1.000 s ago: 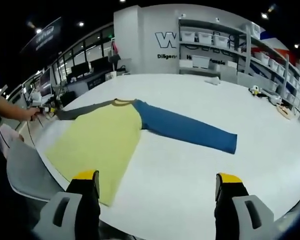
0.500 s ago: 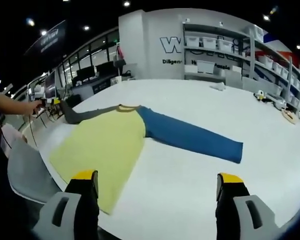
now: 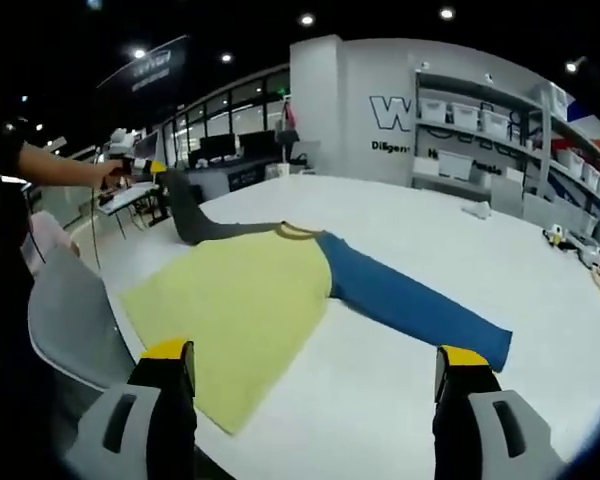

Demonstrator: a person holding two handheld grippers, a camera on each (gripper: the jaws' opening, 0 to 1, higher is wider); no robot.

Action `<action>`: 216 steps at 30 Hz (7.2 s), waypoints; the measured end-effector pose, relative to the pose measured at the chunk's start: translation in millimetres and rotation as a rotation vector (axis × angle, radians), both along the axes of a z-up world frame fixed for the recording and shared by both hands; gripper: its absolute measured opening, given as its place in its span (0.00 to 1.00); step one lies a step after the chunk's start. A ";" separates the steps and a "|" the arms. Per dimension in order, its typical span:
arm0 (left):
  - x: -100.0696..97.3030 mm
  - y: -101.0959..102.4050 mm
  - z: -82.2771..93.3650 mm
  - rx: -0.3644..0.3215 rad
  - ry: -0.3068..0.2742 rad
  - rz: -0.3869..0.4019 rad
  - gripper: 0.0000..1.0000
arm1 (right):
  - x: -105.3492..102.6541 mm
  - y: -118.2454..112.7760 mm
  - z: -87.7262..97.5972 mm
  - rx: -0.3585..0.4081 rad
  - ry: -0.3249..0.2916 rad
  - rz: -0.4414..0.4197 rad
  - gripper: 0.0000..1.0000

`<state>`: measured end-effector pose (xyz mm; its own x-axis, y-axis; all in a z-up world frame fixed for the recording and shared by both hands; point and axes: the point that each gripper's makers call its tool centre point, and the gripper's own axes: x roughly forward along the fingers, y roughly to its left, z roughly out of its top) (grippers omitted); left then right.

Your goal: Fold the garment on the visible template until the final outline fits inside the template.

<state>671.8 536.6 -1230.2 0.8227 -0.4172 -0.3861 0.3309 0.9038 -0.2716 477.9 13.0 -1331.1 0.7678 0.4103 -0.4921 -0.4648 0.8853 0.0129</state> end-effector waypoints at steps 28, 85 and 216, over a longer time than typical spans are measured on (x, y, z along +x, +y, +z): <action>-2.1 -154.6 123.6 -0.029 -0.167 -0.311 0.00 | -7.4 -0.6 19.2 -0.032 -0.063 0.109 0.99; 35.6 -306.9 -32.3 0.029 0.140 -0.333 0.00 | -48.9 -54.4 8.6 0.045 -0.036 -0.088 0.98; 55.3 -361.1 -78.8 0.166 0.155 -0.359 0.00 | -59.1 -78.9 -11.0 0.096 -0.005 -0.143 0.98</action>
